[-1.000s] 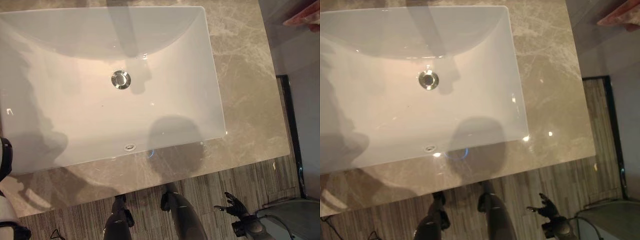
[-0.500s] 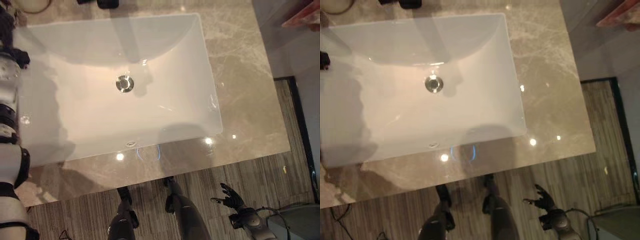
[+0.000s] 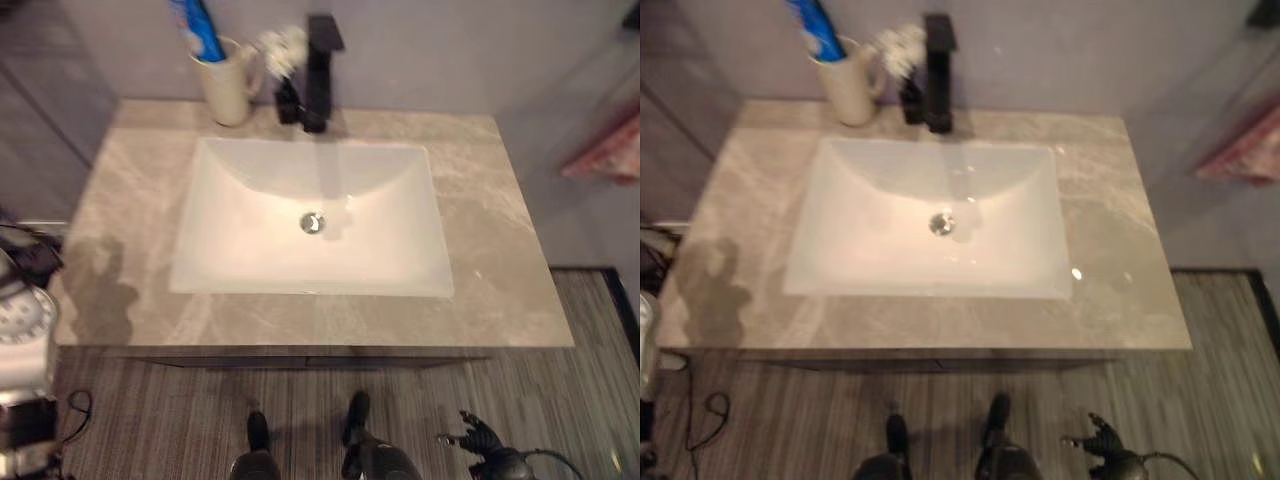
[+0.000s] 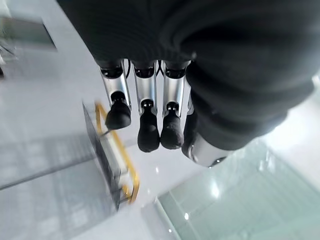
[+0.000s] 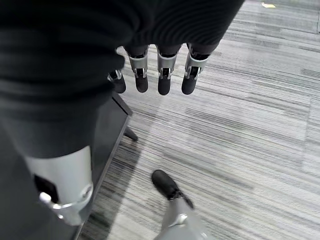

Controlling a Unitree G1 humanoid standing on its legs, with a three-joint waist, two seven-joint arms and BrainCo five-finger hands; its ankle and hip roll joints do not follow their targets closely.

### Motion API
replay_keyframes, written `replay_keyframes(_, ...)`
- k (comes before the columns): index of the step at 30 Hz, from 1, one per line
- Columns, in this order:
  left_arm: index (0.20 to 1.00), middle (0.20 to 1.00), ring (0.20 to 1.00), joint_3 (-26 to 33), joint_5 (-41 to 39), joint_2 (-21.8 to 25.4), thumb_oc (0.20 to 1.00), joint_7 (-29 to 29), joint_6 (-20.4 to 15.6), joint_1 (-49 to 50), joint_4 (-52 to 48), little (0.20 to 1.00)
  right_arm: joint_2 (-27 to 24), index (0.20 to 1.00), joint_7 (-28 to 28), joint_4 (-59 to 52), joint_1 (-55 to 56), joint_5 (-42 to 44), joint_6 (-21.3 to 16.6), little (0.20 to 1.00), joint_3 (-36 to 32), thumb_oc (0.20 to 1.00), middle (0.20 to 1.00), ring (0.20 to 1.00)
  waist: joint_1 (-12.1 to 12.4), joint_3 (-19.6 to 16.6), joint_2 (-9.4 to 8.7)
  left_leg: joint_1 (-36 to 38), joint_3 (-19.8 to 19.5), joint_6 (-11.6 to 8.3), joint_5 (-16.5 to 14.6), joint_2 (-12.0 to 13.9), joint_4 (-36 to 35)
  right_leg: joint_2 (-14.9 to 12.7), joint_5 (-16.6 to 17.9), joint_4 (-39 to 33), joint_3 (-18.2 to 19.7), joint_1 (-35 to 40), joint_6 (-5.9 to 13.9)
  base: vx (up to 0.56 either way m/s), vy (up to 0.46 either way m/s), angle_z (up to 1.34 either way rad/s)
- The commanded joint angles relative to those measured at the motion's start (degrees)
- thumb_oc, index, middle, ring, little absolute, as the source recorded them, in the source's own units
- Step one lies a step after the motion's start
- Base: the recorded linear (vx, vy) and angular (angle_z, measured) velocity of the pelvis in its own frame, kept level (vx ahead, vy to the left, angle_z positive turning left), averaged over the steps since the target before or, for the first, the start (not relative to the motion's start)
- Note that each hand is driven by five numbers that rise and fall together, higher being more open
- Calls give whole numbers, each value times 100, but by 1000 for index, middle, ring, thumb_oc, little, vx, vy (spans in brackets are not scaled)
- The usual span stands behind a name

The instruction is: Put brush and paste in cup on sink, flatten towel.

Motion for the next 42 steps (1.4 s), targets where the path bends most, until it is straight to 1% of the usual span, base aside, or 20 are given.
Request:
replay_keyframes(1, 200, 200, 200, -371, -547, -37, 200, -1361, -492, 77, -438, 200, 140, 1000, 56, 188, 56, -273, -15, 1000, -161, 1000, 1000, 1000, -95, -320, -99, 8, -207, 303, -98, -363, 17, -621, -125, 364, -100, 597, 660, 26, 180, 24)
replay_keyframes(7, 200, 200, 200, -922, -1355, -304, 200, -2392, -447, 293, -902, 200, 238, 1000, 122, -26, 255, -298, -105, 1000, -306, 1000, 1000, 1000, -193, -453, -148, 277, -146, 444, -234, -585, 46, -862, -40, 710, 6, 647, 759, -40, 120, 1)
replay_keyframes(10, 200, 200, 200, -1851, -1291, -362, 200, -2586, -449, -219, -1181, 200, 226, 1000, -19, -742, 395, -183, -257, 1000, -348, 1000, 1000, 1000, -466, -268, -146, 326, 187, 525, -282, -758, 17, -1113, 685, 587, 436, 264, 974, -194, 105, -15)
replay_keyframes(11, 200, 200, 200, -1856, -1290, -361, 200, -2586, -451, -226, -1177, 200, 227, 1000, -18, -746, 396, -183, -254, 1000, -353, 1000, 1000, 1000, -452, -280, -155, 305, 201, 531, -267, -768, 17, -1121, 705, 578, 452, 238, 973, -285, 76, -94)
replay_keyframes(12, 200, 200, 200, -2162, -920, -297, 200, -2397, -415, -397, -1217, 200, 187, 1000, -274, -1201, 404, -53, -306, 1000, -542, 1000, 1000, 1000, -463, -125, -61, 303, 538, 530, -250, -688, 17, -1415, 877, 719, -10, -24, 1011, -221, 68, -115)
replay_keyframes(15, 200, 200, 200, -2602, -544, -281, 200, -2180, -376, -717, -1278, 200, 162, 1000, -625, -1134, 262, -66, -276, 1000, -652, 1000, 1000, 1000, -331, -10, 140, 352, 1092, 589, -317, -516, 31, -1726, 277, 1600, -1334, 110, 931, -211, 137, -118)
replay_keyframes(18, 200, 200, 200, -3020, -663, -357, 200, -2212, -319, -908, -1022, 200, 146, 1000, -674, -1079, 263, -94, -284, 1000, -692, 1000, 1000, 1000, -381, -36, 145, 439, 1699, 637, -304, -435, 57, -1759, 4, 2176, -1761, 373, 898, -178, -42, -138)
replay_keyframes(19, 200, 200, 200, -3068, -630, -362, 200, -2206, -311, -874, -1088, 200, 69, 1000, -707, -994, 189, -188, -252, 1000, -715, 1000, 1000, 1000, -327, -128, 156, 412, 2170, 673, -270, -360, 90, -1837, -33, 2190, -2183, 734, 897, -169, -84, -107)
replay_keyframes(20, 200, 200, 200, -3073, -627, -372, 200, -2206, -308, -868, -1095, 200, 64, 1000, -711, -980, 186, -194, -258, 1000, -721, 1000, 1000, 1000, -287, -108, 162, 445, 2207, 663, -281, -354, 97, -1828, -33, 2183, -2149, 743, 896, -182, -88, -134)
replay_keyframes(22, 200, 200, 200, -3077, -639, -386, 200, -2175, -277, -825, -1041, 200, 37, 1000, -782, -756, 19, -265, -204, 1000, -720, 1000, 1000, 1000, -173, -207, 185, 389, 2692, 687, -249, -256, 200, -1953, 2, 2216, -2647, 1105, 896, -140, -107, -187)
replay_keyframes(24, 200, 200, 200, -3026, -713, -461, 200, -2085, -214, -694, -929, 200, 52, 1000, -861, -545, -137, -318, -193, 1000, -666, 1000, 1000, 1000, -101, -216, 95, 305, 3221, 607, -227, -7, 477, -1703, -139, 2180, -2600, 1187, 890, -137, -364, -168)
replay_keyframes(25, 200, 200, 200, -2991, -692, -432, 200, -2027, -228, -659, -878, 200, 51, 1000, -879, -614, -140, -305, -218, 1000, -633, 1000, 1000, 1000, -7, -199, 67, 227, 3405, 470, -69, 206, 642, -1496, -312, 1840, -2560, 1188, 763, -142, -448, -157)
replay_keyframes(27, 200, 200, 200, -2920, -678, -483, 200, -2004, -236, -599, -816, 200, 43, 1000, -832, -629, -113, -278, -232, 1000, -609, 1000, 1000, 1000, 50, -199, 66, 235, 3542, 368, 66, 352, 626, -1427, -383, 1651, -2536, 1151, 695, -85, -262, -225)
replay_keyframes(30, 200, 200, 200, -2964, -673, -620, 200, -2037, -175, -504, -488, 200, -27, 1000, -765, -652, -32, -287, -262, 1000, -534, 1000, 1000, 1000, -44, -190, 37, 141, 3581, 85, 477, 819, 641, -761, -794, 954, -2069, 1142, 438, -19, -400, -120)
replay_keyframes(32, 200, 200, 200, -2955, -642, -674, 200, -2013, -184, -497, -356, 200, -85, 1000, -755, -745, -32, -358, -268, 1000, -461, 1000, 1000, 1000, -13, -143, 68, 100, 3447, -29, 606, 930, 650, -623, -837, 792, -1979, 1135, 371, -13, -286, -117)
replay_keyframes(33, 200, 200, 200, -2986, -624, -765, 200, -2028, -163, -489, -94, 200, -191, 1000, -703, -823, -22, -413, -294, 1000, -404, 1000, 1000, 1000, 9, -46, 49, -88, 3014, -157, 702, 1010, 704, -368, -912, 538, -1777, 1104, 291, 2, -308, -98)
replay_keyframes(34, 200, 200, 200, -2979, -605, -794, 200, -2055, -160, -488, -31, 200, -229, 1000, -676, -818, -52, -435, -303, 1000, -369, 1000, 1000, 1000, 56, 19, 26, -216, 2671, -214, 675, 992, 791, -305, -923, 420, -1657, 1108, 296, 3, -370, -109)
replay_keyframes(38, 200, 200, 200, -2934, -524, -836, 200, -2154, -142, -400, 220, 200, -343, 1000, -554, -874, -445, -516, -364, 1000, -82, 1000, 1000, 1000, 446, 296, -20, -641, 435, -123, 178, 343, 1064, -103, -907, 272, -854, 1043, 280, 82, -186, -133)
replay_keyframes(40, 200, 200, 200, -2841, -640, -828, 200, -2246, -168, -302, 278, 200, -296, 1000, -472, -920, -646, -517, -394, 1000, 113, 1000, 1000, 1000, 588, 373, -44, -739, -236, 66, -36, -15, 1263, -18, -838, 280, -479, 932, 209, 85, -115, -169)
replay_keyframes(42, 200, 200, 200, -2824, -796, -847, 200, -2392, -143, -211, 320, 200, -248, 1000, -397, -949, -671, -476, -423, 1000, 191, 1000, 1000, 1000, 614, 378, -43, -737, -281, 154, -103, -152, 1274, 76, -836, 278, -306, 941, 173, 125, -88, -159)
